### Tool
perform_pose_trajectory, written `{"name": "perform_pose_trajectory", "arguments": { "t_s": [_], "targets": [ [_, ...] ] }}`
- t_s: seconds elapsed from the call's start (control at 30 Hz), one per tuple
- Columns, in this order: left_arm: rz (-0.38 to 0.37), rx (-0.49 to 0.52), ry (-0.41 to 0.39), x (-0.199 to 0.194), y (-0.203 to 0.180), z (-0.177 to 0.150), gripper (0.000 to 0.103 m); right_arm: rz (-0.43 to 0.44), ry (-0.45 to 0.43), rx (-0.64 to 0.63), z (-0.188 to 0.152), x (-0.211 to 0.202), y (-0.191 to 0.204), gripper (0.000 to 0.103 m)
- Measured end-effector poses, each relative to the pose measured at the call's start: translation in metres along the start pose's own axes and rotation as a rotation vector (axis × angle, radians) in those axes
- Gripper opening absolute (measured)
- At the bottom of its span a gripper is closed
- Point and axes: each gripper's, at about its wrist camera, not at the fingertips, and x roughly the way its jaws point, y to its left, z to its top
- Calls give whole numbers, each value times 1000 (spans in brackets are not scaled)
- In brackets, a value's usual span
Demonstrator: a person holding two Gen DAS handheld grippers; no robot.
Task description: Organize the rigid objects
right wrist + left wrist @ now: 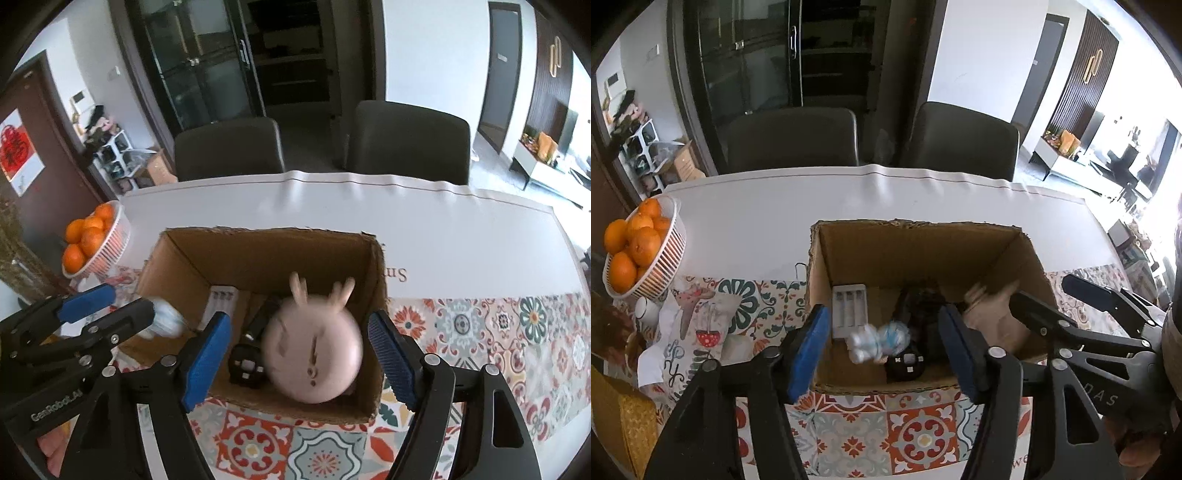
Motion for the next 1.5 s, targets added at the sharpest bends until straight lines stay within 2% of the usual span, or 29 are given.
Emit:
{"name": "perform_pose_trajectory", "arguments": {
  "t_s": [0.07, 0.13, 0.2, 0.37, 0.57, 0.67, 0.73, 0.87, 1.13, 1.5],
  "targets": [
    [12, 7, -9, -3, -1, -3, 62, -9, 6, 5, -3, 0, -1, 77],
    [30, 11, -23, -8, -1, -6, 69, -25, 0, 8, -5, -3, -1, 78],
    [67, 23, -56, -16, -2, -11, 71, -52, -13, 14, -10, -10, -2, 78],
    [142, 43, -118, -36, -7, -26, 74, -104, -78, 19, -23, -34, -3, 78],
    [171, 49, -206, -70, -13, -45, 87, -132, -154, 25, -42, -72, -2, 78],
    [194, 56, -244, -86, -17, -53, 89, -151, -204, 30, -52, -94, 0, 86],
    [211, 57, -267, -98, -19, -60, 94, -163, -229, 30, -59, -106, 2, 90],
    [232, 55, -330, -125, -23, -77, 102, -185, -271, 45, -72, -129, 3, 92],
    [250, 59, -397, -159, -29, -105, 103, -213, -336, 54, -94, -165, 6, 100],
    [239, 47, -430, -194, -37, -137, 103, -213, -413, 41, -124, -206, 15, 101]
  ]
}}
